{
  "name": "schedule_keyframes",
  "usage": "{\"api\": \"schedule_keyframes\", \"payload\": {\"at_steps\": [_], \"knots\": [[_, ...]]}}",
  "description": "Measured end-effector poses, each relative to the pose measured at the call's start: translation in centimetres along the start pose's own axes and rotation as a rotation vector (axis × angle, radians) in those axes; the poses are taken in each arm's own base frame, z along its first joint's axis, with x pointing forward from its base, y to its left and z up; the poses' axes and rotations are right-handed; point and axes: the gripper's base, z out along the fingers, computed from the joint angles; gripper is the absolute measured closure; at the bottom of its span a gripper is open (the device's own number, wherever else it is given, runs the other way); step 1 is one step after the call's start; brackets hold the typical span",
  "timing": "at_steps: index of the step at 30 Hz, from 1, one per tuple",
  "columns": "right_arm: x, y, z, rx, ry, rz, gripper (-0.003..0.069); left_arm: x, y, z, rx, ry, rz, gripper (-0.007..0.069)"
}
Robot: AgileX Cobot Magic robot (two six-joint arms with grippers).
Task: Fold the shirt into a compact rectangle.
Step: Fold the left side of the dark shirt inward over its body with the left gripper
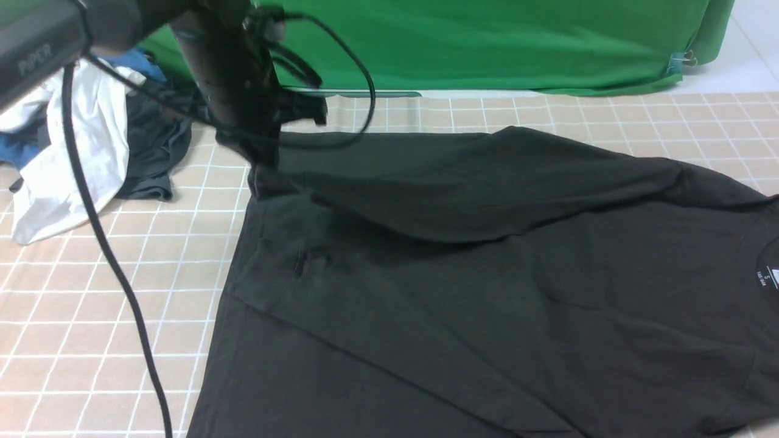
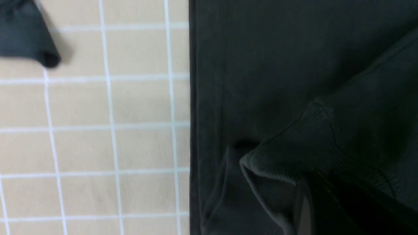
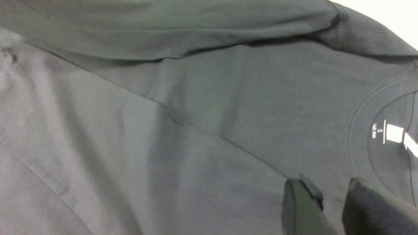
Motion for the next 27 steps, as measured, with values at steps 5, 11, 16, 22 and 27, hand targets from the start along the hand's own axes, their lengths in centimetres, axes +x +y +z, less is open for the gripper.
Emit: {"api": "schedule_keyframes", "payload": {"at_steps": [5, 11, 16, 22, 27], "knots": [[0.0, 0.0, 0.0, 0.000, 0.000, 0.000, 0.0424, 1.2, 0.2, 0.5, -0.036, 0.034, -0.005, 0.0595], [0.0, 0.0, 0.0, -0.002, 0.000, 0.002, 0.0424, 2.0, 0.5, -1.2, -0.040, 0.007, -0.030, 0.0595], [0.0, 0.0, 0.0, -0.002, 0.000, 0.002, 0.0424, 2.5, 0.4, -1.7, -0.015, 0.010, -0.044, 0.0595], [0.0, 0.0, 0.0, -0.002, 0.000, 0.002, 0.0424, 3.8, 0.2, 0.0, 0.001, 0.092, -0.077, 0.0594], [0.0, 0.0, 0.0, -0.002, 0.000, 0.002, 0.0424, 5.0, 0.4, 1.4, -0.020, 0.151, -0.090, 0.0556]]}}
